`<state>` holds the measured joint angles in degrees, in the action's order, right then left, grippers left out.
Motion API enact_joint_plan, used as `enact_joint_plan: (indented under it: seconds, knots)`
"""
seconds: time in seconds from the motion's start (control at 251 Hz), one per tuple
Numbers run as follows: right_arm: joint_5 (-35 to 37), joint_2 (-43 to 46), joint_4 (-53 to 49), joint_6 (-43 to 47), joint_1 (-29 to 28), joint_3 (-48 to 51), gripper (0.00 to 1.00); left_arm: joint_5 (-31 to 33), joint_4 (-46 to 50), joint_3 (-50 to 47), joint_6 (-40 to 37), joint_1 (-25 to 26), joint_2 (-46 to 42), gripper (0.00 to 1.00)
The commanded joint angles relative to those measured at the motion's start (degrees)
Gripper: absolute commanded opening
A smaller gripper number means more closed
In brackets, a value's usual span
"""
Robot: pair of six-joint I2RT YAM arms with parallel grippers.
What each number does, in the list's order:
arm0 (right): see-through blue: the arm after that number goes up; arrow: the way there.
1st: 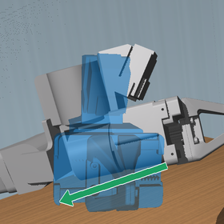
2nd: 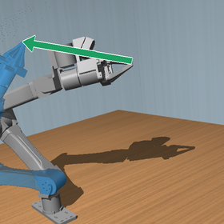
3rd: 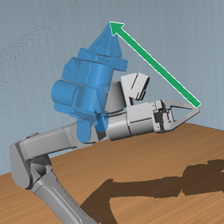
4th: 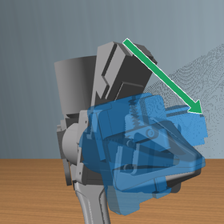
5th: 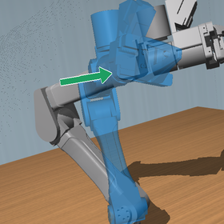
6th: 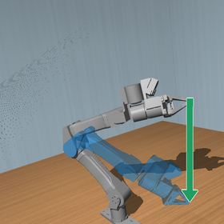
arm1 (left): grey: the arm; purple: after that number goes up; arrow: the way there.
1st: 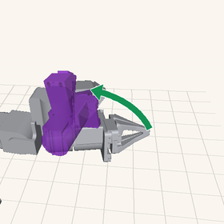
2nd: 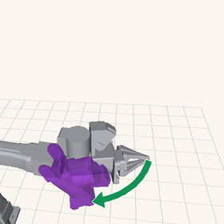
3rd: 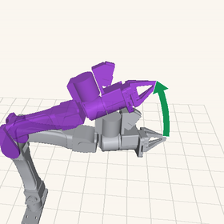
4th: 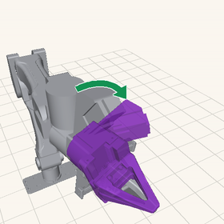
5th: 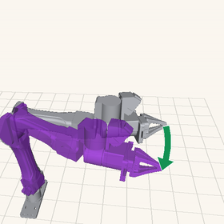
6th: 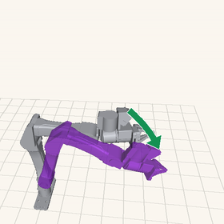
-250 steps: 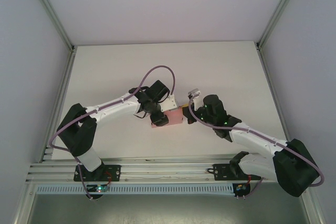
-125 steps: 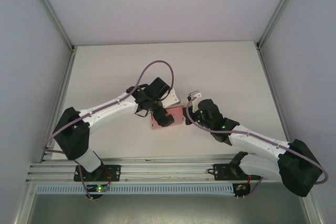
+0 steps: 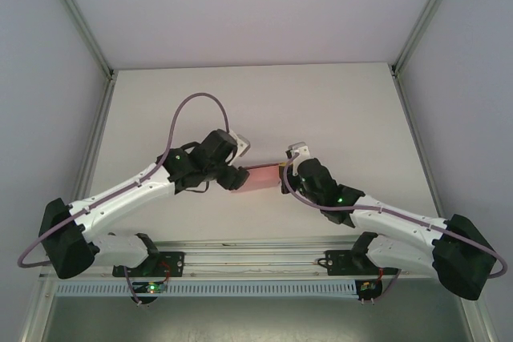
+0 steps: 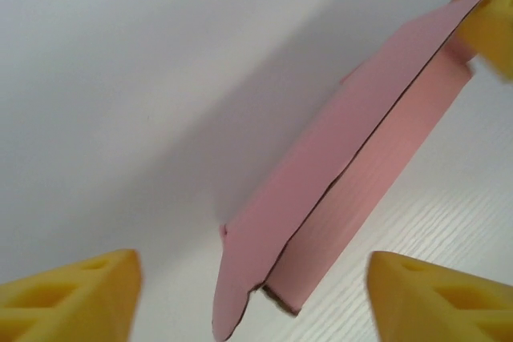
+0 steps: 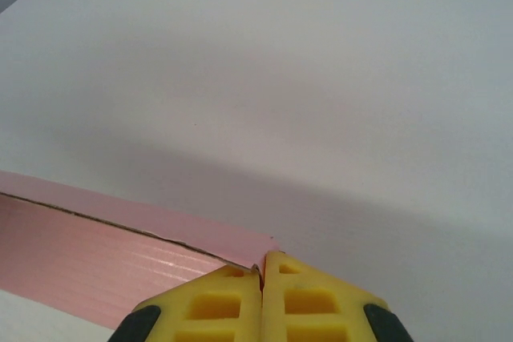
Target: Assemble paper box
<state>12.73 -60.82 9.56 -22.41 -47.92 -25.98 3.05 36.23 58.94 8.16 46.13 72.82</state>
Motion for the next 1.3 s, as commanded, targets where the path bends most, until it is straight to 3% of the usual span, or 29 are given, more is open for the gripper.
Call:
enact_joint_plan:
  seconds: [0.0, 0.092, 0.227, 0.571, 0.659, 0.79, 0.854, 0.918, 1.153, 1.297]
  knots:
    - [2.6, -2.0, -2.4, -1.7, -0.8, -0.6, 0.0, 1.7, 1.9, -1.4, 6.0, 0.3, -0.7, 0.63]
    - [3.2, -3.2, -3.0, -1.5, -1.3, -1.2, 0.0, 0.5, 0.5, -1.9, 7.1, 0.3, -0.6, 0.55]
    - [4.6, -3.4, -3.0, -1.6, -2.1, -1.1, 0.0, -0.1, -1.2, -2.1, 8.8, 0.2, -0.1, 0.35]
    - [5.6, -1.8, -2.4, -1.1, -3.5, -0.1, 0.0, 3.1, 0.9, -0.5, 10.2, 0.3, 3.7, 0.36]
    - [5.9, -1.4, -2.4, -1.0, -3.6, 0.0, 0.0, 3.4, 1.5, 0.0, 10.7, 0.2, 4.0, 0.26]
    - [7.2, -1.3, -3.0, -0.8, -4.3, -0.1, 0.0, 3.3, 1.7, 0.5, 12.3, 0.3, 3.5, 0.2]
    - [8.4, -1.6, -3.4, -0.5, -5.0, -0.4, 0.0, 3.2, 1.9, 0.9, 14.0, 0.2, 3.5, 0.13]
    - [9.5, -2.1, -3.5, 0.0, -5.9, -0.7, 0.0, 3.3, 2.0, 0.9, 17.0, 0.2, 3.9, 0.0]
    - [17.5, -5.2, -3.6, 0.7, -10.4, -1.5, 0.0, -0.3, 5.3, 4.4, 24.7, -0.3, 7.3, 0.0]
    - [21.5, -6.1, -3.2, 0.2, -12.6, -0.6, 0.0, -6.5, 6.0, 5.5, 28.6, -2.8, 7.5, 0.0]
